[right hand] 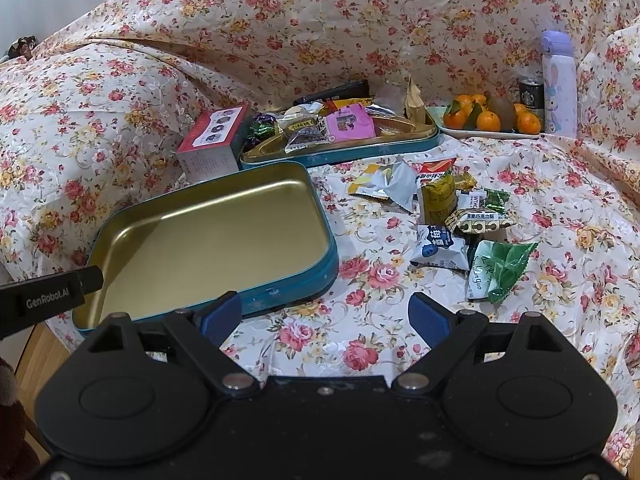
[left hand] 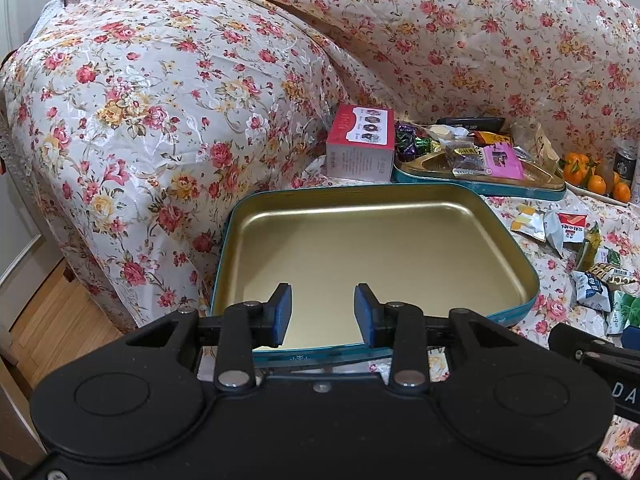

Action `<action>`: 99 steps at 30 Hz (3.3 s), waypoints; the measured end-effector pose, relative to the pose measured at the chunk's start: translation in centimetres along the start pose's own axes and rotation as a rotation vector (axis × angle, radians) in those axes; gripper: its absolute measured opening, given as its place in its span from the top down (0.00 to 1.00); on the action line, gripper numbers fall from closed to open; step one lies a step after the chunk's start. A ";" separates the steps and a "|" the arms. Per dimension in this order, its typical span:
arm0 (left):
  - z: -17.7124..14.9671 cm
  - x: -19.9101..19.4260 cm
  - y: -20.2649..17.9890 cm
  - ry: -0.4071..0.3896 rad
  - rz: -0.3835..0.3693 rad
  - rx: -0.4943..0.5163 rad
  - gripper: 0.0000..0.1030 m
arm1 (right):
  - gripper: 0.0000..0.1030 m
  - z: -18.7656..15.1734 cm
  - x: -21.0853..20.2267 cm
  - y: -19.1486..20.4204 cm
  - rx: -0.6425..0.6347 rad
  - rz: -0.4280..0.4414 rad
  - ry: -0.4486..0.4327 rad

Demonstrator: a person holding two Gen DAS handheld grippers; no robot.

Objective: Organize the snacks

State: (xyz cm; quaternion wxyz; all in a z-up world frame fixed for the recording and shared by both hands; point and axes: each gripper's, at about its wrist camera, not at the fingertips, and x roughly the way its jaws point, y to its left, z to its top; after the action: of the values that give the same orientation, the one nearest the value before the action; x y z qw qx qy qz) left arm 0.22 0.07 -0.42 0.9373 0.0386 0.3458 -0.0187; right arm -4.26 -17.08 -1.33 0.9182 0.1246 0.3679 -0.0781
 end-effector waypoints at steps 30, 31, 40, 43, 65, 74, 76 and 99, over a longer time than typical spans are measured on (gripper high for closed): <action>-0.5 0.5 -0.6 -0.002 -0.030 0.054 0.56 | 0.10 0.2 0.2 0.1 0.005 0.020 0.011; -0.6 0.6 -0.6 -0.003 -0.037 0.059 0.56 | 0.10 0.1 0.2 -0.1 0.004 0.019 0.008; -2.1 1.3 -2.6 -0.042 -0.071 0.125 0.56 | 0.20 0.3 -0.5 -3.7 0.052 -0.003 -0.020; -2.6 1.4 -3.2 0.006 -0.097 0.104 0.56 | 0.28 0.1 -1.0 -5.6 0.074 -0.042 -0.045; -3.8 0.7 -18.5 0.060 -0.257 0.369 0.56 | 0.48 0.1 2.3 -14.0 0.176 -0.023 -0.009; -3.9 2.3 -19.0 0.132 -0.247 0.375 0.56 | 0.65 1.0 5.6 -14.4 0.171 0.024 0.036; -3.7 2.4 -19.2 0.138 -0.253 0.383 0.56 | 0.67 0.9 5.5 -14.9 0.185 0.035 0.029; 0.7 4.4 -24.4 0.079 -0.348 0.586 0.56 | 0.81 0.2 4.4 -19.9 0.280 -0.111 -0.050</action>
State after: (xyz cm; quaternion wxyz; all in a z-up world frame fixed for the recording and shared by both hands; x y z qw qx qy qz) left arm 2.50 -24.34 -4.19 0.8550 0.2475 0.3629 -0.2756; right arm -5.62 -36.44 -7.69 0.8950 0.2288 0.3368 -0.1821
